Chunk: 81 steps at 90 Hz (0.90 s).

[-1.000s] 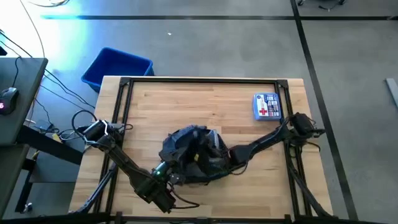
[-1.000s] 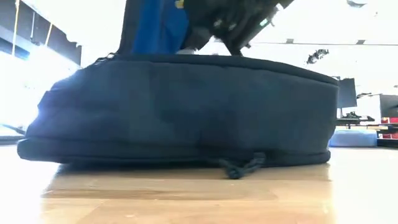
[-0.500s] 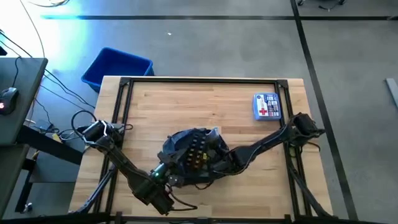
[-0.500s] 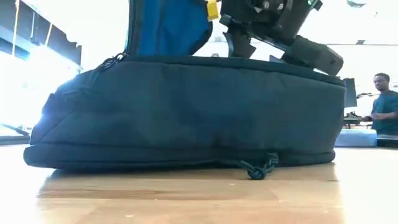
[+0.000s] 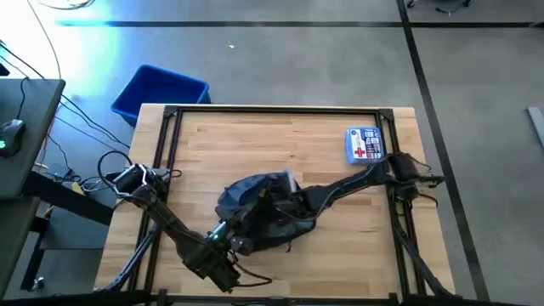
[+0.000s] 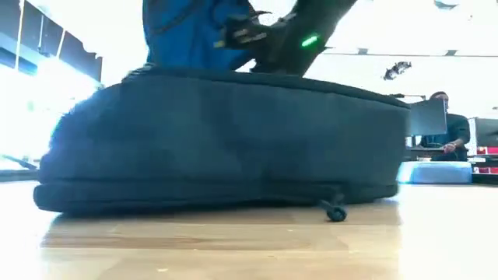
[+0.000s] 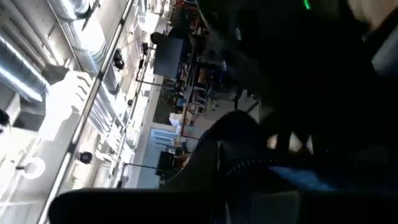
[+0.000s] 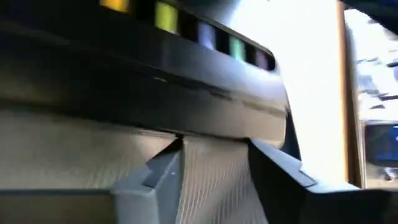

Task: Unpack backpack
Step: Put the black pill organizer into the backpack

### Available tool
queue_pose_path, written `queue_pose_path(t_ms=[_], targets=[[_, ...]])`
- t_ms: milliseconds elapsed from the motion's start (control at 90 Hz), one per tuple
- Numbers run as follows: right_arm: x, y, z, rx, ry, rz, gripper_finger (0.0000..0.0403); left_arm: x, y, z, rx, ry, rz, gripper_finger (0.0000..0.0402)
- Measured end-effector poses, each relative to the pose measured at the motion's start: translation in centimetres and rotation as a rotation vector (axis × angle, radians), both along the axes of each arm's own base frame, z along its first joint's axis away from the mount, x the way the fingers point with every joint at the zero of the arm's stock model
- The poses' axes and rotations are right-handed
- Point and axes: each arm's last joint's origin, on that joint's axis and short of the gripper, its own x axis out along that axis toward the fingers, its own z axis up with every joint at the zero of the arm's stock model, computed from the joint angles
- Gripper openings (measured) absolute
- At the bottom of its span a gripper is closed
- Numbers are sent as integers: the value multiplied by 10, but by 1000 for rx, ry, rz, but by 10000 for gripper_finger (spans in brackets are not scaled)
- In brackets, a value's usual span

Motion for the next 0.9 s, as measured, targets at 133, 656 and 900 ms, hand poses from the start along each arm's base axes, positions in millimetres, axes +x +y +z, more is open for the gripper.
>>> queue_pose_path(t_ms=[133, 656, 900], targets=[[15, 0, -4, -13, -150, -24, 115, 2, 1, 0, -12, 9, 6, 0], [2, -3, -5, 137, -99, -144, 82, -6, -9, -1, -32, -4, -29, 0], [32, 4, -14, 428, -332, 8, 66, 0, -2, -1, -59, -20, -3, 0]])
